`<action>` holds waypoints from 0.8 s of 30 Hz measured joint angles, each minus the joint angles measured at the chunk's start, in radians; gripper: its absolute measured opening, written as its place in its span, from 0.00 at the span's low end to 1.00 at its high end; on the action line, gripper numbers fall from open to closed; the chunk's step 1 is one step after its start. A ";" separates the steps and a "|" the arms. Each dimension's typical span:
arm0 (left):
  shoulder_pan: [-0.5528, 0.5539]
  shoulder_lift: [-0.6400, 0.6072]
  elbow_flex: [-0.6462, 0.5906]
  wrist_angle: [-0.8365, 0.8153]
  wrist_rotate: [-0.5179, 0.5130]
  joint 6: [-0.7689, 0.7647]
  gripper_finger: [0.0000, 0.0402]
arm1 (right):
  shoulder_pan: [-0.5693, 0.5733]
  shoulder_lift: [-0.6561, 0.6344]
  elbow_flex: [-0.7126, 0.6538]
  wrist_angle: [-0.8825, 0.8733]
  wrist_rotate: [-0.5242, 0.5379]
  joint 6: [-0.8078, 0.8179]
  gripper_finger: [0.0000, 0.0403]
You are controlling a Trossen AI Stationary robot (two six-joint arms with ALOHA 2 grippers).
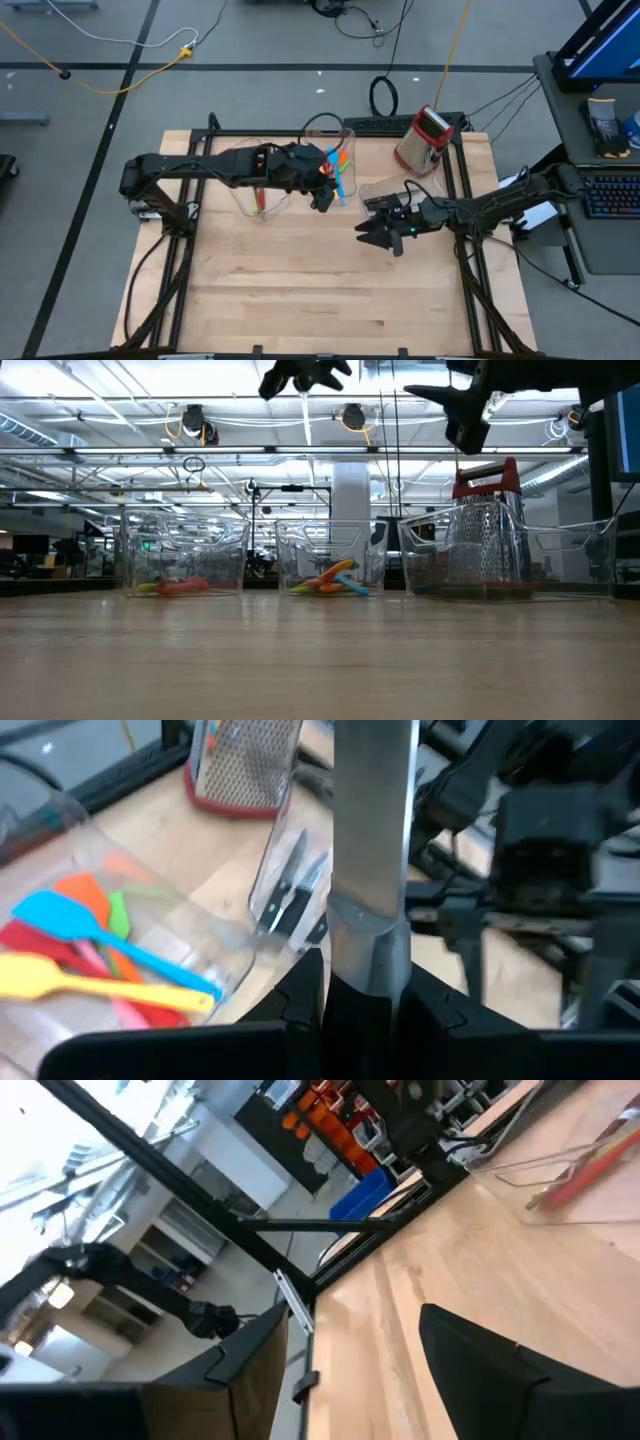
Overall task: Pick & Place Kitchen Items
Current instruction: Put the black kitchen knife into the right bin
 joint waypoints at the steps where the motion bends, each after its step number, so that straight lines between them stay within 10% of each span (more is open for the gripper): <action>1: -0.002 -0.011 0.000 0.005 0.000 0.009 0.18 | 0.006 -0.010 0.000 -0.006 0.003 -0.016 0.54; 24: -0.166 0.003 0.001 0.107 0.000 0.035 0.18 | -0.018 -0.547 -0.001 -0.443 -0.032 -0.402 0.23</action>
